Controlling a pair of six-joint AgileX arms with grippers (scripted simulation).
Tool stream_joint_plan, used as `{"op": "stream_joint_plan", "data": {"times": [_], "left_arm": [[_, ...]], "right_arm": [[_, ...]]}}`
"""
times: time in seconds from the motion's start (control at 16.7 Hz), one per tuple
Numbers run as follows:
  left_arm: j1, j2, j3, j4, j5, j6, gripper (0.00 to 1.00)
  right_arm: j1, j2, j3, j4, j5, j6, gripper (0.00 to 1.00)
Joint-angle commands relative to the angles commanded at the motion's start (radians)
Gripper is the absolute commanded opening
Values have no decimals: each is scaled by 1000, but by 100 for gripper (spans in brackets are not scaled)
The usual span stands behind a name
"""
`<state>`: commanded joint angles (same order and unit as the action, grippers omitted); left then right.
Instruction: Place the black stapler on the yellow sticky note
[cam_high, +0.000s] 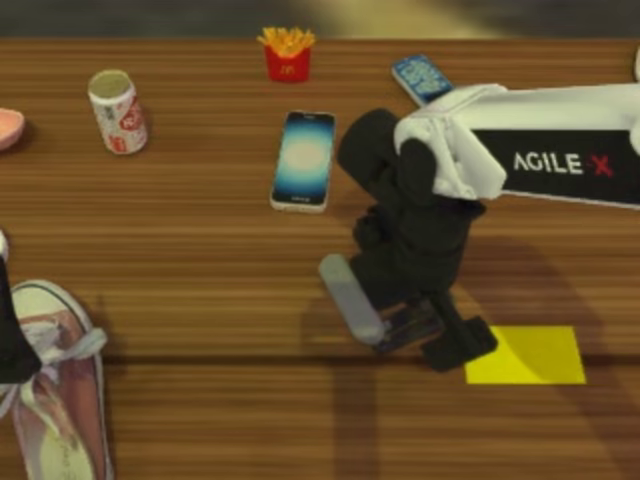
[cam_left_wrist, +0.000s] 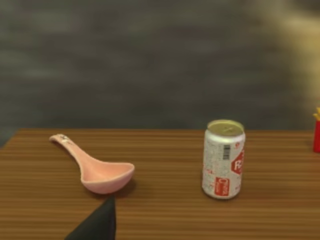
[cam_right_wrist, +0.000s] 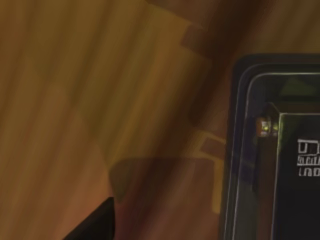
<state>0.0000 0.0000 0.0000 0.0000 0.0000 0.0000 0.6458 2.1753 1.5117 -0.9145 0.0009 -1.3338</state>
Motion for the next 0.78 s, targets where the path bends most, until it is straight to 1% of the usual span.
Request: {"op": "stream_joint_plan", "data": {"times": [0.18, 0.78], "left_arm": [[0, 0, 0, 0, 0, 0, 100], [0, 0, 0, 0, 0, 0, 100]], "right_arm": [[0, 0, 0, 0, 0, 0, 100], [0, 0, 0, 0, 0, 0, 25]]}}
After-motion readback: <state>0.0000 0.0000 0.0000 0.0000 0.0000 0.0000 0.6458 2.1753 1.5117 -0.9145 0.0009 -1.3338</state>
